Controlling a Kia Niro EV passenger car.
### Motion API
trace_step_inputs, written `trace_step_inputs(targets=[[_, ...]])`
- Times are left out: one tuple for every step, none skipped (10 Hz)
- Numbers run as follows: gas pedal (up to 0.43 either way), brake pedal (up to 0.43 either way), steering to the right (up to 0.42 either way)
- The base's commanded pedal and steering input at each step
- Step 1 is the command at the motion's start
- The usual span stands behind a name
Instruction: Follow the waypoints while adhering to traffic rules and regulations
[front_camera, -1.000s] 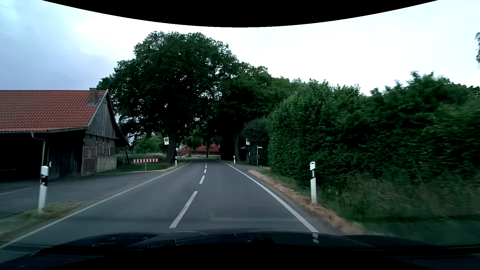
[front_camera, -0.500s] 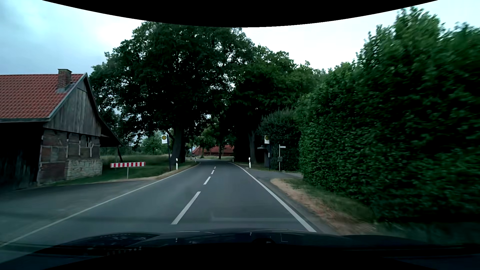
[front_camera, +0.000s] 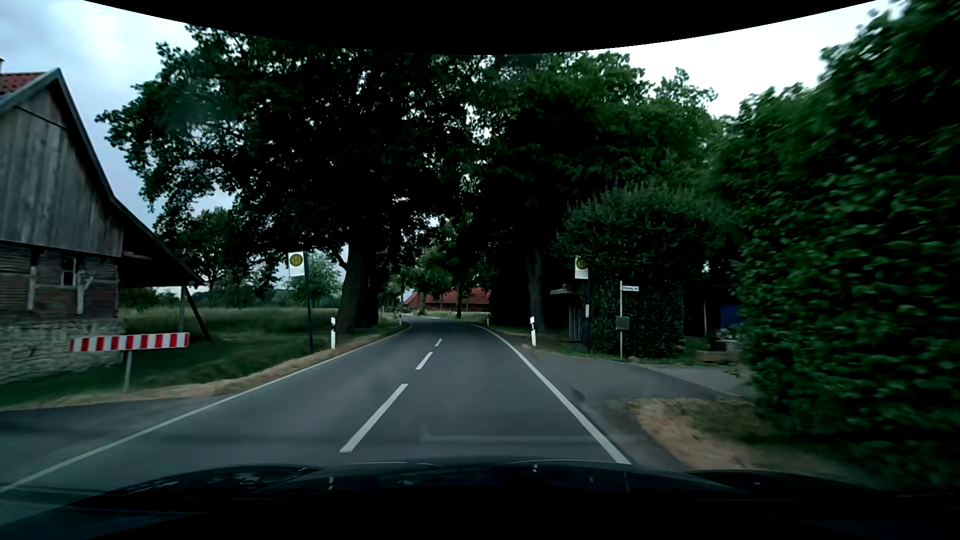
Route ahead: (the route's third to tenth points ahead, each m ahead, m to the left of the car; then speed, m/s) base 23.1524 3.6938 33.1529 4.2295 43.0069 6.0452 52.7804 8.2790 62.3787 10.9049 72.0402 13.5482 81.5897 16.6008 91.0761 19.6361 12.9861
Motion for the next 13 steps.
trace_step_inputs(targets=[[0.299, 0.000, -0.030], [0.299, 0.000, -0.029], [0.299, 0.000, -0.026], [0.299, 0.000, -0.022], [0.299, 0.000, -0.018], [0.299, 0.000, -0.017], [0.299, 0.000, -0.017], [0.299, 0.000, -0.017], [0.299, 0.000, -0.016], [0.299, 0.000, -0.016], [0.299, 0.000, -0.016], [0.299, 0.000, -0.016], [0.299, 0.000, -0.016]])
